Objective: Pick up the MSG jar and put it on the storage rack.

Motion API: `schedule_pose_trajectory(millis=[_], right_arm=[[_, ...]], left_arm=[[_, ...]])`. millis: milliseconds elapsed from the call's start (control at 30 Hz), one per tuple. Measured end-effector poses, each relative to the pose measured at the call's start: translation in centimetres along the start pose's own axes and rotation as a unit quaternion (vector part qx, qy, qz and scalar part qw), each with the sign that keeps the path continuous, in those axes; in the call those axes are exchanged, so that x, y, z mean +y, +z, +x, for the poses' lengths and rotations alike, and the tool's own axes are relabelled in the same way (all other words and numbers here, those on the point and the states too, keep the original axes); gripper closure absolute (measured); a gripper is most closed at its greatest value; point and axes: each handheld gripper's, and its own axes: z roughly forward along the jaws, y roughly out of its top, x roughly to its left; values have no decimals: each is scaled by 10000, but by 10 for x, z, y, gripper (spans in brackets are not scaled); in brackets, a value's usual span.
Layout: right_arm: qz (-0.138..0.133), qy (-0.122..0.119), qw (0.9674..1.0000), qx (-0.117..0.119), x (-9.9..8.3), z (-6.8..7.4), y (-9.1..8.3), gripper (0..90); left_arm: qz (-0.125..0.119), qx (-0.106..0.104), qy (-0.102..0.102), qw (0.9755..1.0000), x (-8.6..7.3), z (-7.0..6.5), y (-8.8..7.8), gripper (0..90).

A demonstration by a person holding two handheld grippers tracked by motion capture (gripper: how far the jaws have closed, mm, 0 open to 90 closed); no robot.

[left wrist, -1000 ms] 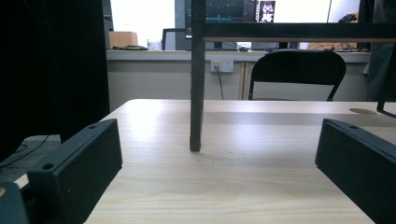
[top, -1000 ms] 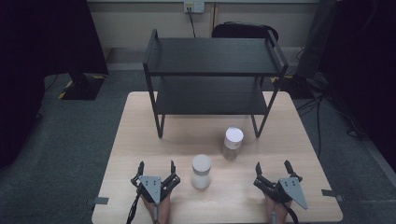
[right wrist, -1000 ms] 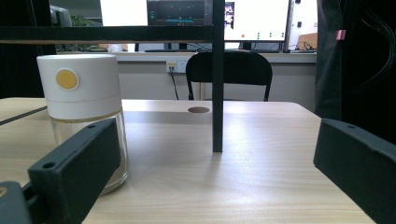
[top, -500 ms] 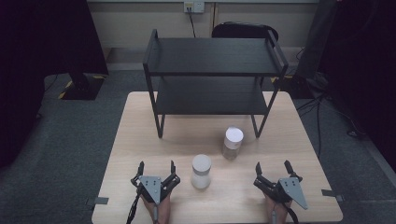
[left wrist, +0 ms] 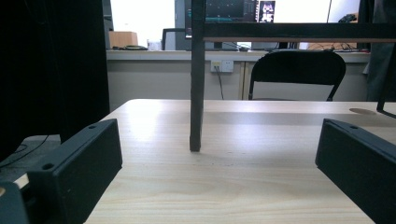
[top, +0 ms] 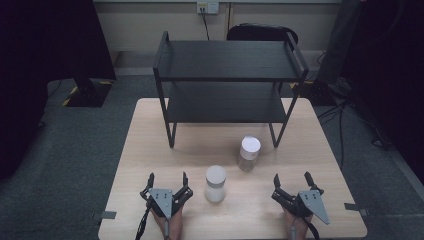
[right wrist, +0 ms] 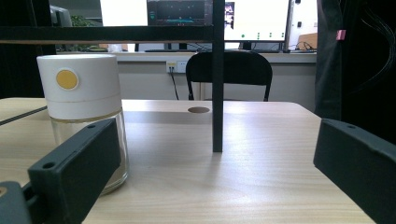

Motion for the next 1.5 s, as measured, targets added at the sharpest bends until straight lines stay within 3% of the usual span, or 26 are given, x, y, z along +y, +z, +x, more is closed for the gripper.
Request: schedule_pose_trajectory(millis=[633, 733, 833, 1033, 1300, 1500], right_arm=[[0, 1, 10000, 1, 0, 0, 0, 0], [0, 0, 10000, 1, 0, 0, 0, 0], [-1, 0, 10000, 1, 0, 0, 0, 0], [0, 1, 10000, 1, 0, 0, 0, 0], [0, 0, 10000, 1, 0, 0, 0, 0], [0, 2, 10000, 3, 0, 0, 0, 0]], left_arm=[[13, -33, 65, 10000, 1, 0, 0, 0], [175, -305, -21, 9994, 8, 7, 0, 0], [174, -403, -22, 9990, 15, 11, -1, 0], [-46, -569, -111, 9983, 34, 18, -6, 2], [-92, -923, -298, 9952, 55, 19, -10, 2], [-138, -1264, -412, 9910, 64, 18, -10, 14]])
